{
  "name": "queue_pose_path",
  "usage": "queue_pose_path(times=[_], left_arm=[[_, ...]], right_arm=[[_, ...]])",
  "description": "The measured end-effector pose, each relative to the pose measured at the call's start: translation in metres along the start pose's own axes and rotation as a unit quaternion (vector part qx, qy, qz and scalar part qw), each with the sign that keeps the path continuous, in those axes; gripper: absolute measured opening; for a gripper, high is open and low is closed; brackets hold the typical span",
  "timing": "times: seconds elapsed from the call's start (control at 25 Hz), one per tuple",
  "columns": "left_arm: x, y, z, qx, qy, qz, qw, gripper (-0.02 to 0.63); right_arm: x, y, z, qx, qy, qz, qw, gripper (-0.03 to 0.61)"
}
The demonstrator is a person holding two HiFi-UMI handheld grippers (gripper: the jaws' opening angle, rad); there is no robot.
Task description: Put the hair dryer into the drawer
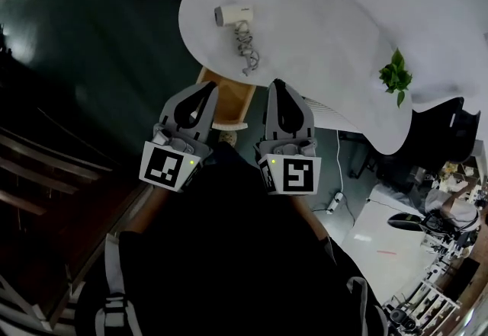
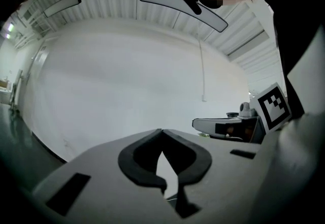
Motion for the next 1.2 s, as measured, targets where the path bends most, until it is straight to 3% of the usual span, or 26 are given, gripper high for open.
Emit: queue_pose_path(times=[0.48, 0.76, 0.92, 1.04, 1.2], left_arm=[[-0.009, 0.079, -0.015, 0.008, 0.021, -0.001, 0.9998, 0.007], [-0.008, 0.109, -0.012, -0.008, 0.026, 0.039, 0.9989, 0.008], [-0.010, 0.124, -0.005, -0.020, 0.031, 0.041, 0.9985, 0.008], [-0.016, 0.135, -0.004, -0.035, 0.027, 0.041, 0.9982, 0.008], [-0.032, 0.148, -0.002, -0.044, 0.023, 0.070, 0.9963, 0.008]], right_arm=[[-0.029, 0.025, -0.064, 0.021, 0.015, 0.021, 0.999, 0.023], [-0.032, 0.042, -0.081, 0.007, 0.023, 0.045, 0.999, 0.023], [-0.038, 0.048, -0.087, -0.004, 0.028, 0.050, 0.998, 0.023], [-0.046, 0.052, -0.090, -0.008, 0.033, 0.059, 0.998, 0.023], [-0.056, 0.058, -0.093, -0.012, 0.042, 0.070, 0.997, 0.023]])
Point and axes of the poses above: the fingertips, and each gripper's own axes: y forward along the fingers, z to its left, x out of its top, the point moved 5 cm from there along -y, backward along the fingers, and after that the axes turned 15 degrees about x, right-handed, at the moved point
